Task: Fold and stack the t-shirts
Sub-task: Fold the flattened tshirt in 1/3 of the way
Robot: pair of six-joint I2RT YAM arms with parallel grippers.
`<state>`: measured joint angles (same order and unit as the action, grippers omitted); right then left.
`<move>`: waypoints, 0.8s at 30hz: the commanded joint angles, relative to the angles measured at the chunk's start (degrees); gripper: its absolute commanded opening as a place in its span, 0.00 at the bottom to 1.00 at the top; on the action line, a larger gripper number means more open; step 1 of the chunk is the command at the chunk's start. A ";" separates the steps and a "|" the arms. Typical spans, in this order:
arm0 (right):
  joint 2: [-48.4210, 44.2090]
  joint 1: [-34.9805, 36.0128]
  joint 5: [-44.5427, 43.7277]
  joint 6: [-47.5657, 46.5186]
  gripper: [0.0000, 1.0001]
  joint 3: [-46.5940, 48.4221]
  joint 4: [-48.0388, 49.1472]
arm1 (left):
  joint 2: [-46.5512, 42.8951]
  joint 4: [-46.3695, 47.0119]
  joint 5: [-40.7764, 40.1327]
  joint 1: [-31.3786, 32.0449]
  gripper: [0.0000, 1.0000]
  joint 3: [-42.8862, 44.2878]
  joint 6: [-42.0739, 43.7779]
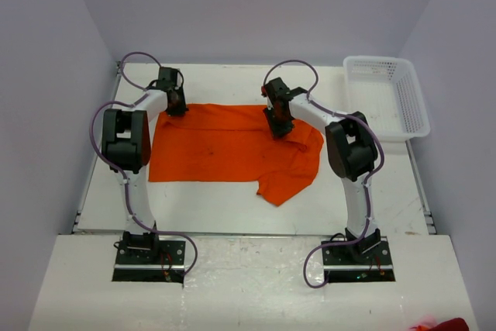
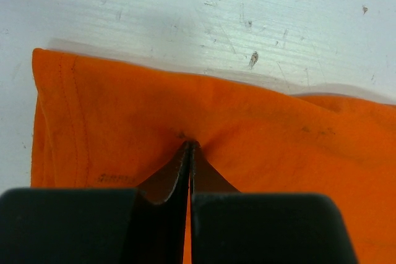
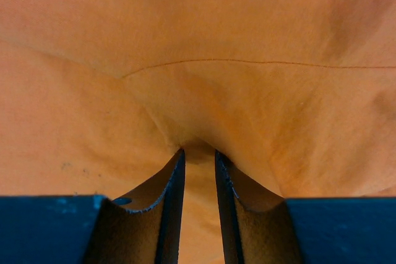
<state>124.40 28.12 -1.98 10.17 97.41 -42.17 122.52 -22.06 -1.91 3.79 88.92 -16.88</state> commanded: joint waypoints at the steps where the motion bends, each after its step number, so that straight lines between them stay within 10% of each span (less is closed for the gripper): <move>1: -0.47 0.01 0.66 0.90 0.27 -0.64 0.95 | -3.16 1.76 1.12 -0.36 0.00 -0.51 1.15; 24: -1.09 1.76 2.84 0.90 0.28 -2.66 3.15 | -1.85 2.46 1.65 -0.36 0.00 -0.77 0.98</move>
<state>124.40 29.02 -1.54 10.48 96.01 -40.53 122.52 -20.86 -1.63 3.77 88.49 -16.88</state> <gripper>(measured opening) 0.293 0.002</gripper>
